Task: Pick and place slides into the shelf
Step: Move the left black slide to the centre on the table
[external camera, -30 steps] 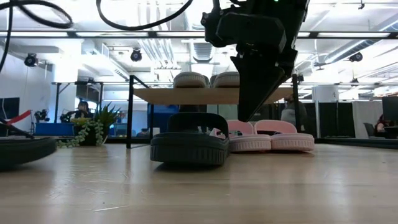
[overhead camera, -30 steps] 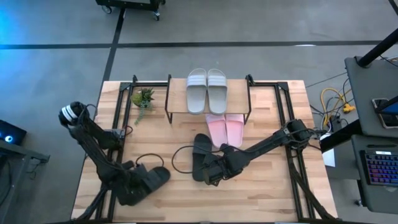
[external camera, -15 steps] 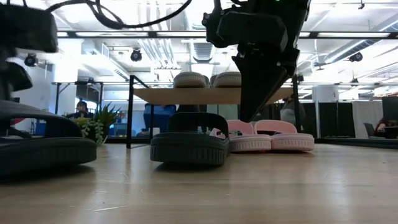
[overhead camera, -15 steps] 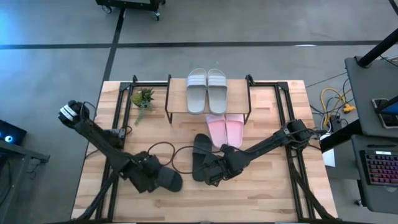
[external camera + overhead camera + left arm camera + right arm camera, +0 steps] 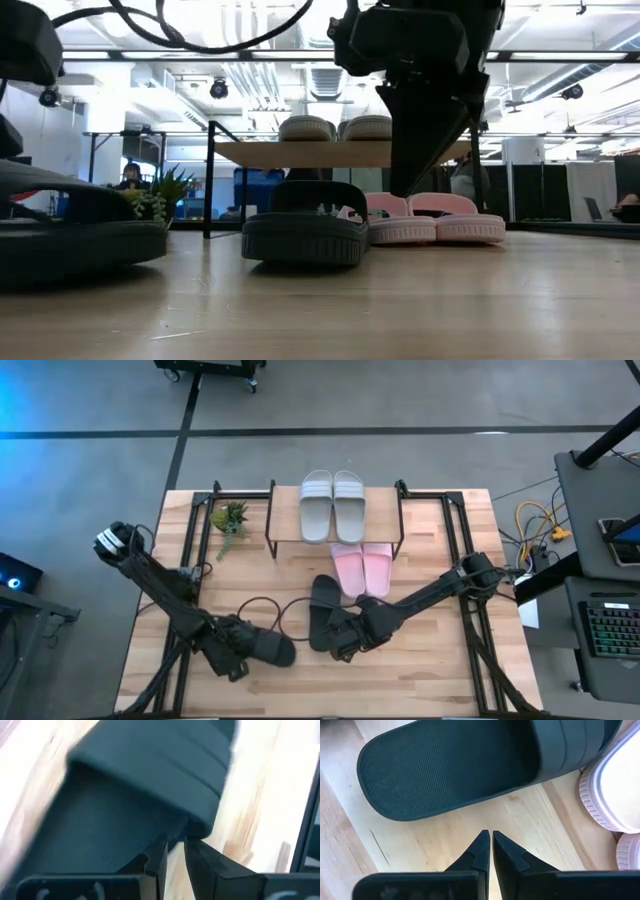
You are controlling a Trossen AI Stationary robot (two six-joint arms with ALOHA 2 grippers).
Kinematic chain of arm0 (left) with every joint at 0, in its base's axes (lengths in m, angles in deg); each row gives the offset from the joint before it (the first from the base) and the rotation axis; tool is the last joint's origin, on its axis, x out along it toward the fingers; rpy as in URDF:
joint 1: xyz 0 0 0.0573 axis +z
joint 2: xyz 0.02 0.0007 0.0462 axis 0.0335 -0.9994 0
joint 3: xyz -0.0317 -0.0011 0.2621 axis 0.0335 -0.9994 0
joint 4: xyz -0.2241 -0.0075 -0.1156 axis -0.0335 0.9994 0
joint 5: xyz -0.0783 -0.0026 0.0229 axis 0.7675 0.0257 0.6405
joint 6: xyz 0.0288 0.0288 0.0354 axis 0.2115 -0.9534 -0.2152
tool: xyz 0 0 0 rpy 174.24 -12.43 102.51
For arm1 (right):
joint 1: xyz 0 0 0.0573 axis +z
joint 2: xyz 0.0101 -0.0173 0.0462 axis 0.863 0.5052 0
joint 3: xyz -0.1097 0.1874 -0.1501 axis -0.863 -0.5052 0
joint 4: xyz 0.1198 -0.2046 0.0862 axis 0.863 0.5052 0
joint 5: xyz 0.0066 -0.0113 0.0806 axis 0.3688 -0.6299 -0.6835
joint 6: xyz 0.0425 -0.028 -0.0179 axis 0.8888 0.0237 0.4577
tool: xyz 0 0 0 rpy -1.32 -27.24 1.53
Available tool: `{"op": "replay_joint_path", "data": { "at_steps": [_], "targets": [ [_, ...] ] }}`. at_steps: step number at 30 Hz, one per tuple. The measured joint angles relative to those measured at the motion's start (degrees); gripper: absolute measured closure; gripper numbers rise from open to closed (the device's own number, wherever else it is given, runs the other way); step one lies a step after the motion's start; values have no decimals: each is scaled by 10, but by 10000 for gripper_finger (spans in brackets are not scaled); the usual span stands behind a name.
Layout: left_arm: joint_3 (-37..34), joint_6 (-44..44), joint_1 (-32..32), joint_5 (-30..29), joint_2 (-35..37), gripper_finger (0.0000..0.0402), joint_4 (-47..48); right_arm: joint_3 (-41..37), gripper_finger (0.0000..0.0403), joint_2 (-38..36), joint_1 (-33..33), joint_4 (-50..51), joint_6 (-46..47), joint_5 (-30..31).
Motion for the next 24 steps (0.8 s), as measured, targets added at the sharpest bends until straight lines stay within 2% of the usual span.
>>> {"op": "replay_joint_path", "data": {
  "at_steps": [5, 11, 18, 24],
  "targets": [
    [0, -24, 16, -11, -42, 350, -80, 0, 390, 0, 1, 0, -3, 1],
    [1, -97, 38, -40, -82, 350, -169, 0, 390, 0, 1, -1, -5, 1],
    [4, -111, 50, -52, -75, 350, -181, 0, 390, 0, 8, 0, -2, 1],
    [5, -103, 46, 12, -52, 350, -176, 0, 390, 0, 17, 4, 0, -18]
  ]
}}
